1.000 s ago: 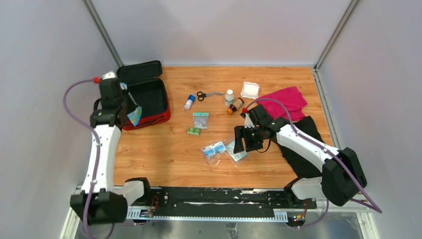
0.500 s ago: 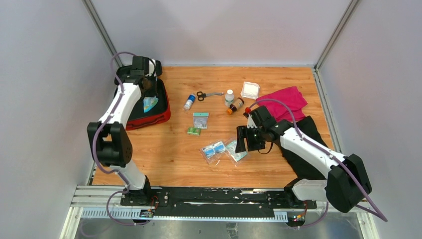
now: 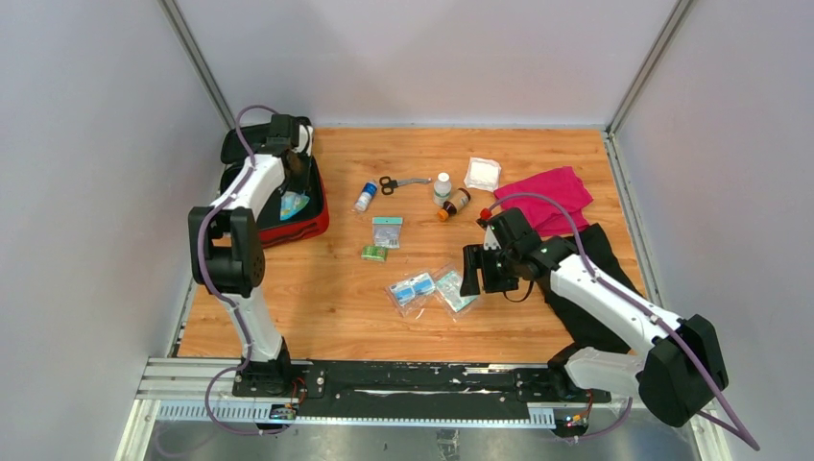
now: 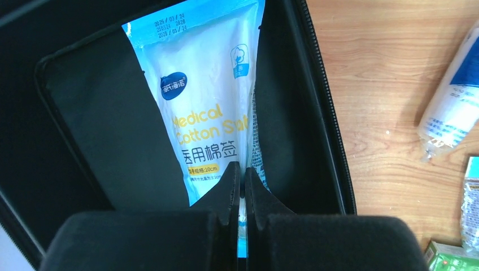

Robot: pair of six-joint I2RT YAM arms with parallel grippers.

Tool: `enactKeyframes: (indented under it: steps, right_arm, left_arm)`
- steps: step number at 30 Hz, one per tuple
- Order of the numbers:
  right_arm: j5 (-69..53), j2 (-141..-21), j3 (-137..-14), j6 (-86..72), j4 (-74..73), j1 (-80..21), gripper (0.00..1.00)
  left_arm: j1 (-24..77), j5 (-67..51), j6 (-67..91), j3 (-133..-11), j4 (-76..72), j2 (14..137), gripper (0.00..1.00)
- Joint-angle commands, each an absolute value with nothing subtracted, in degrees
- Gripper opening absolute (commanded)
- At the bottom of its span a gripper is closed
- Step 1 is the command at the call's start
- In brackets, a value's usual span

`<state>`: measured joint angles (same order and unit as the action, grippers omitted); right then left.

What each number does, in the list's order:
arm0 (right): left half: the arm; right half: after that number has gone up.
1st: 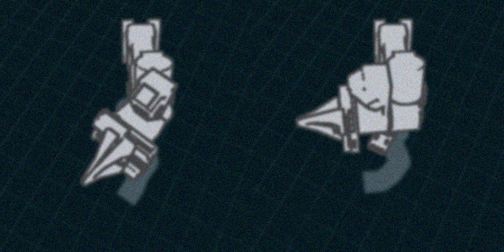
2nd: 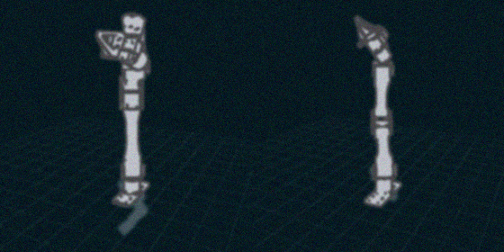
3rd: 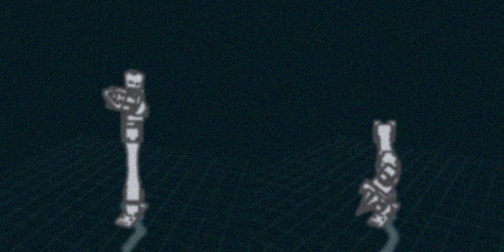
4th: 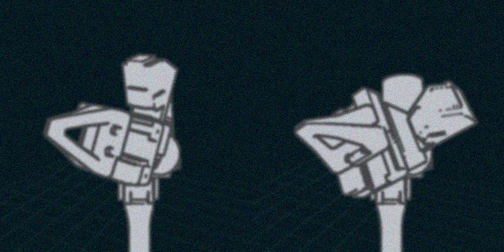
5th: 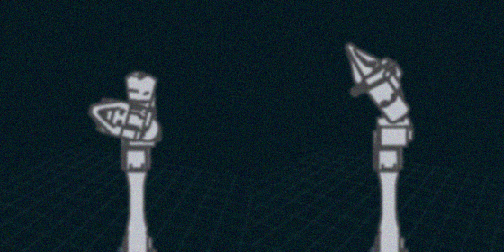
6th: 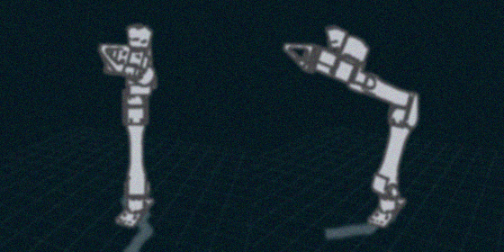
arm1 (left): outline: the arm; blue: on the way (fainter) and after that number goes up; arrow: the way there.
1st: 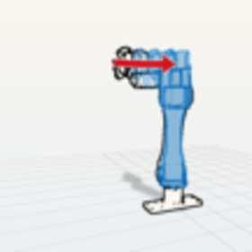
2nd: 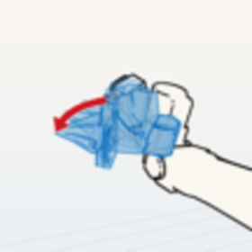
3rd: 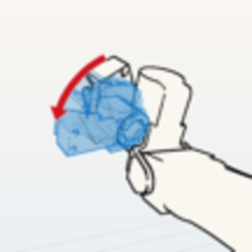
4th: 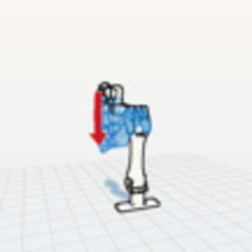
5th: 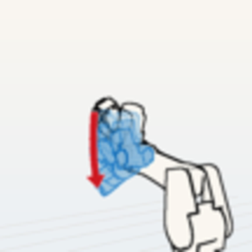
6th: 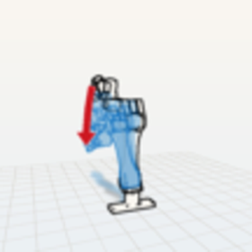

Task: Organize the medicine kit

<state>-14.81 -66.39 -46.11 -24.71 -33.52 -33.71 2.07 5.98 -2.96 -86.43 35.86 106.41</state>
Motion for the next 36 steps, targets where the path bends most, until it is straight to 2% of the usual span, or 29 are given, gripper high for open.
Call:
enactKeyframes:
  steps: [1,4,10,15,20,26,36]
  right_arm:
    - [-13.43,-65.93,-45.24,-25.74,-35.46,-34.33,0.70]
    - [-13.75,-66.19,-45.51,-25.81,-35.50,-34.31,0.71]
    - [-12.49,-64.63,-44.94,-26.01,-35.67,-34.30,0.71]
    - [-10.85,-63.59,-44.91,-26.56,-35.74,-34.33,0.72]
    - [-8.91,-63.36,-45.04,-27.41,-35.48,-34.31,0.73]
    - [-8.36,-63.49,-45.04,-28.20,-34.27,-34.25,0.73]
    - [-11.32,-63.03,-43.73,-28.41,-32.94,-34.30,0.73]
  left_arm:
    - [2.04,6.42,-2.90,-88.79,34.73,108.69,0.00]
    - [2.06,6.00,-2.26,-89.50,34.50,110.08,0.02]
    - [2.10,6.02,-0.81,-89.45,34.48,108.05,0.40]
    - [2.17,6.63,1.11,-88.14,34.37,102.11,0.59]
    - [3.30,2.34,4.55,-84.16,32.48,93.32,0.66]
    - [10.59,-4.16,4.66,-76.82,25.05,86.73,0.74]
    - [15.44,-8.02,0.04,-86.27,27.75,103.21,0.83]
